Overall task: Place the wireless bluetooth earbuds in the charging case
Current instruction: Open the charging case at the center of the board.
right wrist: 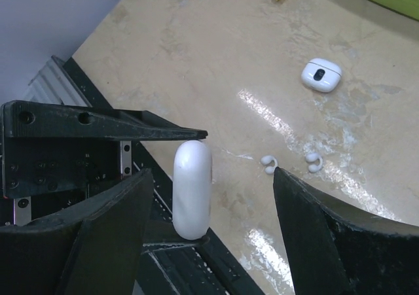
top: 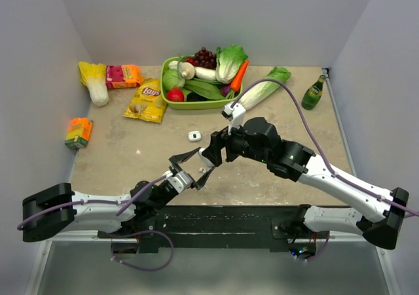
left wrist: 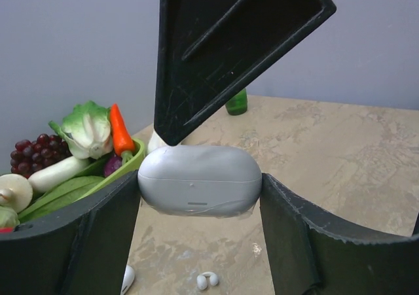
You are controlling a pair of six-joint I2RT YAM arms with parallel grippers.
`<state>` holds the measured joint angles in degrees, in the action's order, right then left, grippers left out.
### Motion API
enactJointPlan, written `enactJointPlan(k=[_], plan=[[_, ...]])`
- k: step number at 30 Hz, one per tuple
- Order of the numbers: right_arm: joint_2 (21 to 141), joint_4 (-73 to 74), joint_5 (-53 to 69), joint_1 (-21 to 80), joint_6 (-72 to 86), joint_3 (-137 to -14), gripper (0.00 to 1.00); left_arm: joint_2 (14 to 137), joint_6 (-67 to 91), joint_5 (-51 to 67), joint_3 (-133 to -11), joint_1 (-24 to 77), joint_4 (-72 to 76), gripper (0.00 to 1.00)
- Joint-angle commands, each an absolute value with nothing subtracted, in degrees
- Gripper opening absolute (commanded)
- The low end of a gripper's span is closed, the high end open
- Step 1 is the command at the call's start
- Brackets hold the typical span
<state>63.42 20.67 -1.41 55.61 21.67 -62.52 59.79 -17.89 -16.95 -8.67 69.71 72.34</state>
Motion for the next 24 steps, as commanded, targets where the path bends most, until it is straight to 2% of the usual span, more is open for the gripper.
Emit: enactJointPlan(k=[1, 24], plan=[[64.6, 18.9, 1.5, 56.0, 19.6, -65.1, 0.77, 60.0, -18.9, -16.7, -10.6, 69.7, 78.0, 0.00], [63.0, 22.1, -6.9, 56.0, 20.5, -61.7, 0.77, 57.2, -18.1, -16.2, -9.8, 69.7, 76.8, 0.00]])
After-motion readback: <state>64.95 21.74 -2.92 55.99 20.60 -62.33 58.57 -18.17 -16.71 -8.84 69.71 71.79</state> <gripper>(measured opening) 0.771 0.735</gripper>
